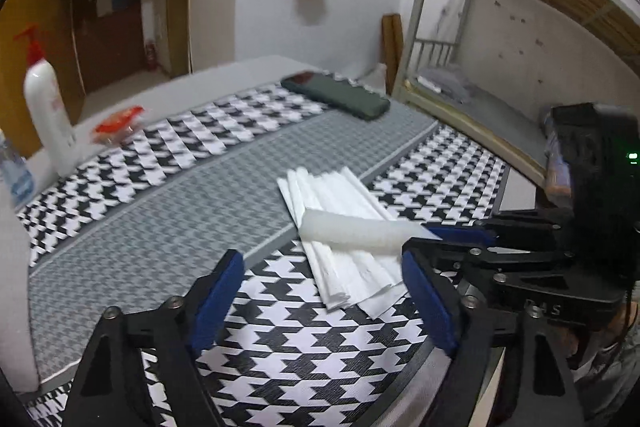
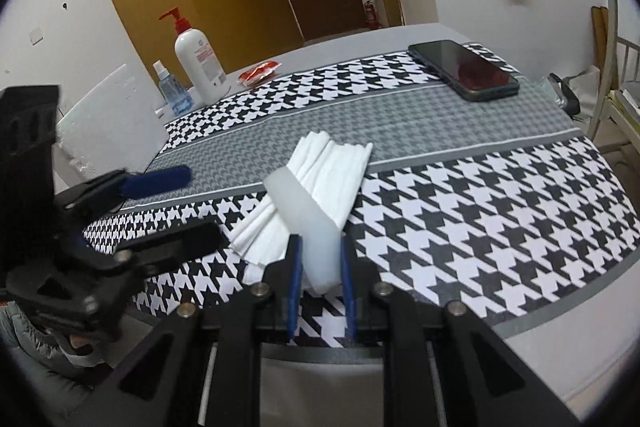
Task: Organize soft objects
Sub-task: 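Lift the foam roll with the right gripper while the left gripper grasps the white cloth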
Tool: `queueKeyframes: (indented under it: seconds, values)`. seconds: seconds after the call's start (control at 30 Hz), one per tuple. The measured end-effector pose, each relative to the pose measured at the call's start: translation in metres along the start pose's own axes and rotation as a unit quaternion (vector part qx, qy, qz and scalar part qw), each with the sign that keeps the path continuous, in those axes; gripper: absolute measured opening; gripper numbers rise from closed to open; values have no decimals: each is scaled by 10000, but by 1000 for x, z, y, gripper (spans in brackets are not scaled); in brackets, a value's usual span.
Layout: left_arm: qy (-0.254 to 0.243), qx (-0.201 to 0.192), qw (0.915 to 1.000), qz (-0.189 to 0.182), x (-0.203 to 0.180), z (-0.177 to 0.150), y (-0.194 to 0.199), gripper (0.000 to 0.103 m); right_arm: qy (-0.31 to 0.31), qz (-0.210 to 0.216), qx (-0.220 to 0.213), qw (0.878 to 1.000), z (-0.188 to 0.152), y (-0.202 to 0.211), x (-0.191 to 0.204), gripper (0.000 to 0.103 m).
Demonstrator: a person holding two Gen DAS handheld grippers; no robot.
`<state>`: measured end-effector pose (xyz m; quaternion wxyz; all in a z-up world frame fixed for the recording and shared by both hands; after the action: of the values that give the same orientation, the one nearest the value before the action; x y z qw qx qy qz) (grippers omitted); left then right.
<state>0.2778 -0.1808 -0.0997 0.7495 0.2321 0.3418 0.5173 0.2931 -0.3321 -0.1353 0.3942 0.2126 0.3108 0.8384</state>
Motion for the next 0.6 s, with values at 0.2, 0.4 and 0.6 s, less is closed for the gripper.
queueKeyframes:
  seconds: [0.2,0.4,0.6]
  values:
    - [39,370,9993,-76,-3,-5,-18,61,-46,26,-16,10000,-2,0,-3,22]
    - [3,571,9983,-116,-8,-7,-28,45,-83,23,-49,10000,-4,2,-7,22]
    - [-50,672,9976,-165,-15,-8,-33,37,-93,36,-57,9999,-6,3,-8,22]
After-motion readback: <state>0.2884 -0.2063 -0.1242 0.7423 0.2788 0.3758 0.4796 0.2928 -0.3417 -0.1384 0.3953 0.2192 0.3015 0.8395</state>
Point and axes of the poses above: each gripper's, at about its wrist camera, not at the fingertips, and y roughly against the way its jaws point, x to its left, z to its top, the point moved 3 cm from there along -y, roughly the way its jaws point, and after that the axes turned 13 degrees about y, right-handed, at the moved point
